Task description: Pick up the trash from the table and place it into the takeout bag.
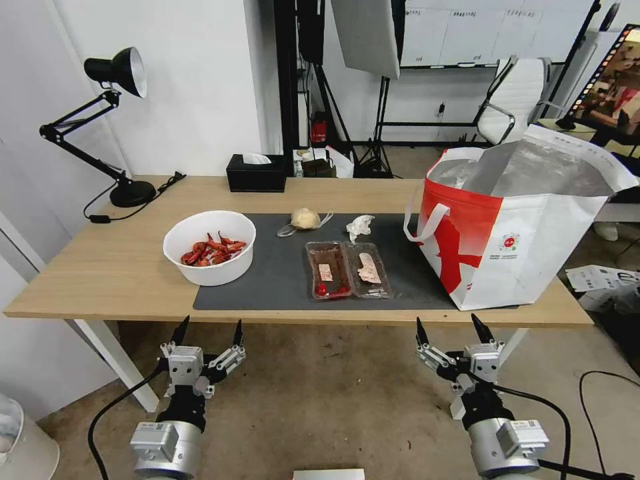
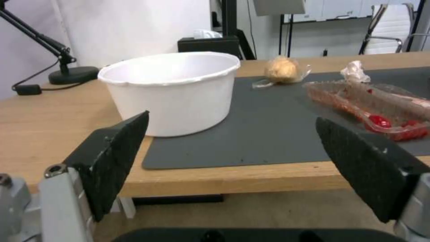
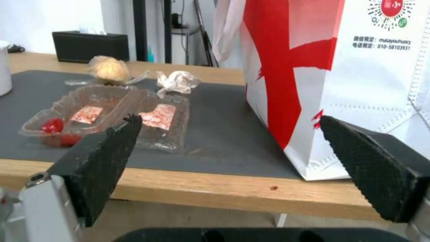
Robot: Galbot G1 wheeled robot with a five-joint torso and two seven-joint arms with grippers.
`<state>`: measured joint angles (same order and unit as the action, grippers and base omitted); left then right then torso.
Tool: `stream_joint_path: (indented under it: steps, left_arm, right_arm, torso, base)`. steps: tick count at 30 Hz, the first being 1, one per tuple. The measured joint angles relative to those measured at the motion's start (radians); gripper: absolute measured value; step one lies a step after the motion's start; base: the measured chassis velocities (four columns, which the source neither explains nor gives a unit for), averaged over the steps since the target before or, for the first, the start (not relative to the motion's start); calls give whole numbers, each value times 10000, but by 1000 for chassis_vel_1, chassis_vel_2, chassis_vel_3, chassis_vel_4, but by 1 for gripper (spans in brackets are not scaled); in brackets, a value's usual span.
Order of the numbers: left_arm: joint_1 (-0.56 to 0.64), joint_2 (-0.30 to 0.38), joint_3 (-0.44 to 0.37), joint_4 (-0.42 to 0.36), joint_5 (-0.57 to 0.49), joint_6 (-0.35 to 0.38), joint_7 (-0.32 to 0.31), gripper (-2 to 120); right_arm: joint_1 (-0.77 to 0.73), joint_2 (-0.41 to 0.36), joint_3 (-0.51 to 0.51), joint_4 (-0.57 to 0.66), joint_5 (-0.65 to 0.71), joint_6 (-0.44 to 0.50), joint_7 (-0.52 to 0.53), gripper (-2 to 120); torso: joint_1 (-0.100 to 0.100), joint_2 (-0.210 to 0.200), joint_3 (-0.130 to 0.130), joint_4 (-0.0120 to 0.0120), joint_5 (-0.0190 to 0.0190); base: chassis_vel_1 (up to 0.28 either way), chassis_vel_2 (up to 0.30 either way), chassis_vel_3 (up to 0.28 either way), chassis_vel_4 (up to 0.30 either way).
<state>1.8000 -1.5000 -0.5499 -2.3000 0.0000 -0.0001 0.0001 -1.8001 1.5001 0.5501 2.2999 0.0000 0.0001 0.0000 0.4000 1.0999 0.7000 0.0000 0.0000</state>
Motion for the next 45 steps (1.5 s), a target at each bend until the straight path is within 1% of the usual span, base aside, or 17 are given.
stream_joint_path:
  steps: [14,19,20,22,23,24,25,29,32,33,34,35,36,37,38,42,45]
  left_arm:
    - [0,0,0,0,-3,0,-2,100]
    - [-107,177,-15,-166,-428,443,-311,100]
    - [-122,212,-26,-190,-459,453,-346,100]
    - [-153,270,-18,-215,-645,571,-429,100]
    - [-211,346,-27,-297,-853,735,-562,100]
    - [-347,526,-42,-488,-1341,1123,-880,100]
    - [-347,526,-42,-488,-1341,1123,-880,100]
    - [-816,1176,-120,-1156,-3075,2544,-2001,100]
    - [-838,1206,-124,-1186,-3146,2607,-2050,100]
    - [-871,1244,-125,-1217,-3260,2644,-2123,100]
    - [-910,1258,-123,-1201,-3234,2234,-2027,100]
    - [-910,1258,-123,-1201,-3234,2234,-2027,100]
    - [-941,1258,-116,-1147,-3157,1748,-1884,100]
    - [-956,1257,-115,-1108,-3106,1457,-1805,100]
    - [-998,1254,-107,-1031,-2998,838,-1609,100]
    - [-1016,1249,-92,-930,-2933,542,-1474,100]
    - [-1016,1250,-91,-909,-2933,531,-1457,100]
  right_arm:
    - [1,-1,0,0,1,-1,1,100]
    - [47,-107,-8,4,94,-146,34,100]
    - [55,-139,-15,6,129,-190,42,100]
    - [131,-308,-35,35,306,-413,98,100]
    - [215,-468,-55,78,470,-610,150,100]
    - [401,-830,-118,175,861,-1101,272,100]
    - [401,-830,-118,175,861,-1101,272,100]
    - [1029,-2050,-305,501,2171,-2753,700,100]
    - [1095,-2171,-324,532,2301,-2920,743,100]
    - [1242,-2491,-370,573,2573,-3019,799,100]
    - [1564,-2928,-491,520,3021,-2326,795,100]
    - [1564,-2928,-491,520,3021,-2326,795,100]
    - [1802,-3209,-541,502,3291,-1831,783,100]
    - [1878,-3315,-570,487,3395,-1649,779,100]
    - [1955,-3400,-639,400,3512,-1431,761,100]
    - [2017,-3405,-674,317,3524,-1334,751,100]
    - [2020,-3390,-680,290,3514,-1332,746,100]
  torso:
    - [0,0,0,0,0]
    - [0,0,0,3,-1]
    - [0,0,0,-1,3]
    - [0,0,1,0,-3]
    - [-1,1,0,0,0]
    - [-1,0,0,0,2]
    - [-1,0,0,0,2]
    - [0,0,1,-1,3]
    - [0,0,0,-1,2]
    - [0,0,2,3,-2]
    - [0,0,1,-6,4]
    - [0,0,1,-6,4]
    - [-1,0,0,8,-3]
    - [0,0,0,12,-2]
    - [1,0,1,2,3]
    - [0,0,1,0,0]
    - [0,0,0,0,1]
  base:
    - [0,0,0,0]
    - [0,0,0,0]
    - [0,0,0,0]
    - [0,0,0,0]
    - [0,0,0,0]
    - [0,0,0,0]
    - [0,0,0,0]
    - [0,0,0,0]
    - [0,0,0,0]
    - [0,0,0,0]
    - [0,0,0,0]
    - [0,0,0,0]
    - [0,0,0,0]
    - [0,0,0,0]
    - [0,0,0,0]
    - [0,0,0,0]
    - [0,0,0,0]
